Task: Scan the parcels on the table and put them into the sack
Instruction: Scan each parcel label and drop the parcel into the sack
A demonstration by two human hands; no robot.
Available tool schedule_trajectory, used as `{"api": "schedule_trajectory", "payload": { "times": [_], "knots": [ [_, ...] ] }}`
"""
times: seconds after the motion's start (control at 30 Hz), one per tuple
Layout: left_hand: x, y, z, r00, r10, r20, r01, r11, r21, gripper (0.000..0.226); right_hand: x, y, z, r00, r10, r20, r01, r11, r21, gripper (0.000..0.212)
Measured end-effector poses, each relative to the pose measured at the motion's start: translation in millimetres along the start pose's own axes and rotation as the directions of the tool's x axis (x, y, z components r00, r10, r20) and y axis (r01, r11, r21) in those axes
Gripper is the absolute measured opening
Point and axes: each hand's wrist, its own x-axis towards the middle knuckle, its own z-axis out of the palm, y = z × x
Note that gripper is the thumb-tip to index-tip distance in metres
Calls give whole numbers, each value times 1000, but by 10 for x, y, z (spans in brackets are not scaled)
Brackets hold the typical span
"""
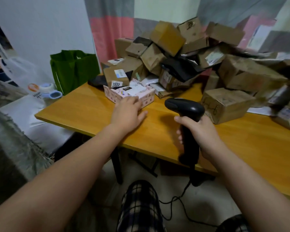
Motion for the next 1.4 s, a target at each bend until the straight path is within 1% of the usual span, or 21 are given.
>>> {"api": "schedule_trajectory", "payload": {
  "times": [0.07, 0.13, 0.17, 0.23, 0.27, 0.33, 0.4, 0.47, 0.53, 0.57, 0.63, 0.7, 0.73, 0.8, 0.87, 1.0, 1.07, 1.17, 1.27, 1.4],
  "knots": [
    [-144, 50, -20, 998, 57, -15, -57, 998, 14, 61, -43, -15, -60, 998, 45, 33, -46, 998, 32, 17],
    [-170, 38, -62, 998, 57, 4, -57, 998, -6, 64, -62, -37, -84, 997, 70, 43, -72, 996, 44, 21],
    [-128, 8, -91, 1000, 11, -3, -11, 999, -45, 62, -53, -57, -73, 996, 81, 49, -83, 995, 47, 23],
    [-4, -67, -154, 990, -132, -42, 126, 984, -128, 56, 27, -103, -6, 994, 94, 60, -98, 994, 54, 25],
    [60, -103, -174, 981, -187, -47, 180, 974, -136, 55, 101, -132, 52, 994, 90, 57, -93, 994, 64, 26],
    [155, -171, -183, 967, -253, -39, 248, 963, -102, 54, 300, -209, 213, 997, 58, 41, -61, 995, 75, 25],
    [221, -269, -192, 936, -345, -61, 336, 933, -125, 55, 528, -300, 421, 998, 39, 40, -41, 998, 55, 31],
    [302, -413, -208, 889, -451, -75, 428, 879, -210, 60, 759, -369, 608, 998, 45, 54, -46, 999, 25, 37],
    [416, -587, -218, 861, -509, -17, 480, 822, -307, 69, 972, -396, 762, 994, 75, 75, -74, 997, -9, 25],
    [483, -676, -222, 849, -527, 35, 504, 790, -350, 73, 1072, -395, 826, 993, 83, 84, -81, 996, -26, 23],
    [616, -843, -197, 817, -556, 155, 563, 710, -423, 81, 1244, -376, 933, 993, 78, 87, -74, 996, -47, 24],
    [740, -997, -122, 792, -556, 253, 605, 657, -450, 87, 1387, -364, 1017, 992, 78, 99, -72, 996, -60, 27],
    [783, -1068, -76, 792, -537, 289, 607, 646, -463, 88, 1438, -359, 1044, 990, 92, 103, -85, 994, -74, 31],
    [816, -1169, 6, 827, -471, 306, 558, 633, -536, 83, 1518, -327, 1060, 986, 121, 114, -111, 989, -96, 32],
    [779, -1186, 35, 861, -441, 254, 501, 642, -581, 73, 1565, -267, 1046, 981, 139, 136, -127, 988, -92, 33],
    [549, -1025, -4, 883, -434, 178, 446, 660, -605, 63, 1474, -223, 937, 980, 157, 121, -148, 986, -79, 39],
    [368, -863, -49, 901, -406, 155, 416, 704, -576, 64, 1324, -231, 828, 980, 156, 121, -139, 981, -136, 32],
    [58, -533, -133, 914, -389, 118, 385, 735, -558, 66, 1004, -205, 579, 984, 129, 125, -104, 976, -190, 25],
    [-216, -159, -193, 922, -373, 101, 362, 744, -561, 64, 616, -170, 263, 988, 83, 132, -51, 972, -231, 11],
    [-458, 383, -207, 929, -364, 69, 337, 751, -568, 62, 149, -129, -221, 991, 6, 132, 43, 929, -368, 7]
  ]
}}
